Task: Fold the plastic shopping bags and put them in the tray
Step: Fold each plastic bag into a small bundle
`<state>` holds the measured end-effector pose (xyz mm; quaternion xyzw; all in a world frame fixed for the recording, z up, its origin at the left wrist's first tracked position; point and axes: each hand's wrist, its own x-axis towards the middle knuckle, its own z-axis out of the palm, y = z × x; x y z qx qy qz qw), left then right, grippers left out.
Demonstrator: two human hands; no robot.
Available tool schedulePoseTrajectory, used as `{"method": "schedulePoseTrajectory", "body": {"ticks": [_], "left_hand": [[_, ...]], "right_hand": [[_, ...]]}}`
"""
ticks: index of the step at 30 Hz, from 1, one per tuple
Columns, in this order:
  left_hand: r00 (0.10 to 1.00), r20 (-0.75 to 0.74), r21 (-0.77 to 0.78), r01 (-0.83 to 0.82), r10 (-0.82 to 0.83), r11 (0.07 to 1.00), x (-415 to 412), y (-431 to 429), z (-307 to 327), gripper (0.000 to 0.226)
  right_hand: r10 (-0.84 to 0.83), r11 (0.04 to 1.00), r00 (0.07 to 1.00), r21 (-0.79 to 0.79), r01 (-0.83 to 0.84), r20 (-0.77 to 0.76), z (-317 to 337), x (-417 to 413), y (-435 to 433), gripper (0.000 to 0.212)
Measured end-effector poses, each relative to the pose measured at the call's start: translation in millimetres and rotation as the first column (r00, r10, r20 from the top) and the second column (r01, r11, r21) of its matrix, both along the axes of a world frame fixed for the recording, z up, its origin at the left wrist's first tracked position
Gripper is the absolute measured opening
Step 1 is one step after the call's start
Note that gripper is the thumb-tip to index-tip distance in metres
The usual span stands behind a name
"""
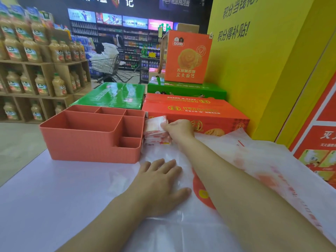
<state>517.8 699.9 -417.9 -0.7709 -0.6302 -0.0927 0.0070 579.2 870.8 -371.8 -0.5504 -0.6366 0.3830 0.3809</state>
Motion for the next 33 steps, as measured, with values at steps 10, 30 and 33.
{"method": "schedulePoseTrajectory", "body": {"ticks": [10,30,33], "left_hand": [[1.000,0.003,0.001,0.004,-0.004,1.000,0,0,0,0.088],[0.998,0.007,0.033,-0.070,0.070,0.997,-3,9,-1,0.078],[0.996,0.003,0.022,-0.085,0.085,0.996,0,6,3,0.084]], "right_hand": [[-0.023,0.995,0.975,0.099,0.001,0.220,10,17,-10,0.062],[0.075,0.857,0.747,0.341,-0.387,0.661,-24,216,-148,0.023],[0.052,0.872,0.722,0.322,-0.369,0.690,-36,238,-160,0.029]]}}
